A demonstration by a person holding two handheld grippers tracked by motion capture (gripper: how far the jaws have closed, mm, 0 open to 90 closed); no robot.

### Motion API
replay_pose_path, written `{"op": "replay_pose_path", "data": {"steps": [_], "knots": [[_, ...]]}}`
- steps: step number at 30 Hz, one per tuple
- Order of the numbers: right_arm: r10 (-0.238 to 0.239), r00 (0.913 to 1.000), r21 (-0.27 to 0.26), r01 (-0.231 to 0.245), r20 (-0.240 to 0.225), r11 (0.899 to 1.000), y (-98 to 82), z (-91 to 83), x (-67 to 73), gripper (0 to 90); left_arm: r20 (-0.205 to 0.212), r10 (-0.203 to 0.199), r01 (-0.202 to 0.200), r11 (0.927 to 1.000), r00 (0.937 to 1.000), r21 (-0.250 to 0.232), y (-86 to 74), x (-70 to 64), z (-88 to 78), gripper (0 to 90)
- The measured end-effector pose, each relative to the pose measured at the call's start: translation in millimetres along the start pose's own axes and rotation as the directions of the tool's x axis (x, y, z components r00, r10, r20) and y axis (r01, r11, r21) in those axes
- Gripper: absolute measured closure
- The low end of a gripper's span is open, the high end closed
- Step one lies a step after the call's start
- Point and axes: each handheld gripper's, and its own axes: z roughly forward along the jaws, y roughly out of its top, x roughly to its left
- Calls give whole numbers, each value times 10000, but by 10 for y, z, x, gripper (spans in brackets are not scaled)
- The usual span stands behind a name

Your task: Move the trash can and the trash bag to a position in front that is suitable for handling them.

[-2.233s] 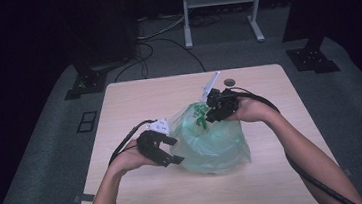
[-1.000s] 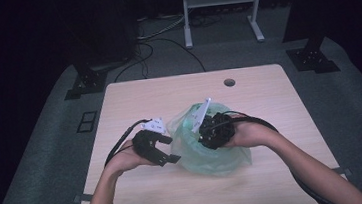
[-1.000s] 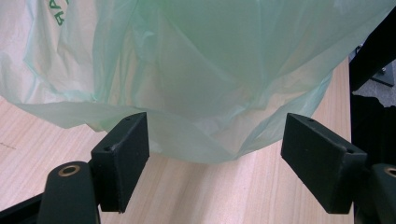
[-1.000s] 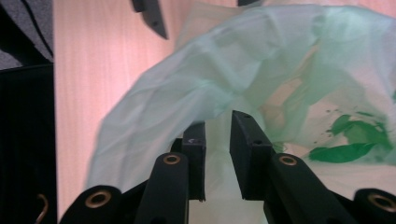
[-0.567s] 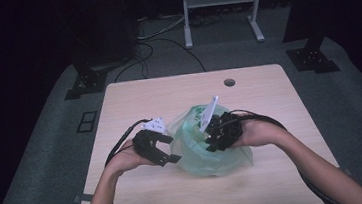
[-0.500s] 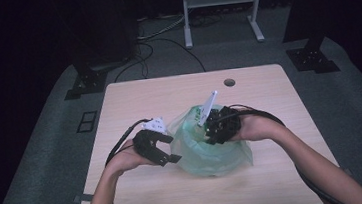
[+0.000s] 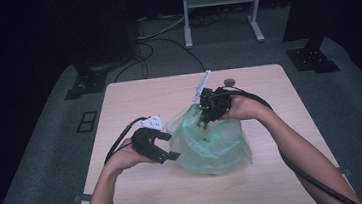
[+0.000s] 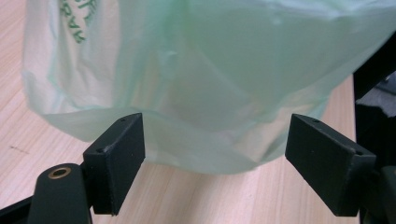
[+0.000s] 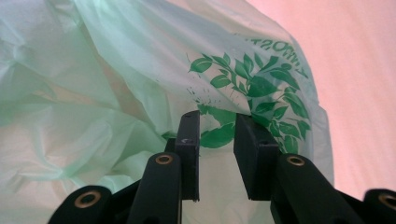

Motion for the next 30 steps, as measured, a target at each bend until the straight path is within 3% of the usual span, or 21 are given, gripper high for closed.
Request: {"op": "replay_pose_path", "data": {"steps": [1,6,12,17,18,22,30], "knots": [[45,9999,-158,-42,128,9999,-8,-9,-13,710,-47,36,-36,10000,10000,34,2,1,-10,184],[281,9987,-732,-311,-415,9968,-120,-99,-6,655,-156,69,-70,10000,9999,-52,19,7,-67,177],[293,9975,-1188,-369,-647,9922,-239,-230,23,596,-166,79,-82,9998,9998,-199,66,13,-125,177],[458,9952,-1798,-608,-863,9818,-363,-391,18,538,-318,130,-136,9997,9994,-182,106,3,-152,136],[552,9935,-2041,-748,-997,9761,-415,-445,15,510,-317,127,-132,9998,9994,-163,109,4,-157,128],[645,9926,-2185,-857,-1025,9721,-486,-507,9,456,-356,151,-155,9998,9993,-114,128,23,-189,128],[1057,9892,-2786,-1304,-1019,9515,-674,-661,-57,354,-515,118,-119,9999,9986,-24,133,36,-233,98]]}}
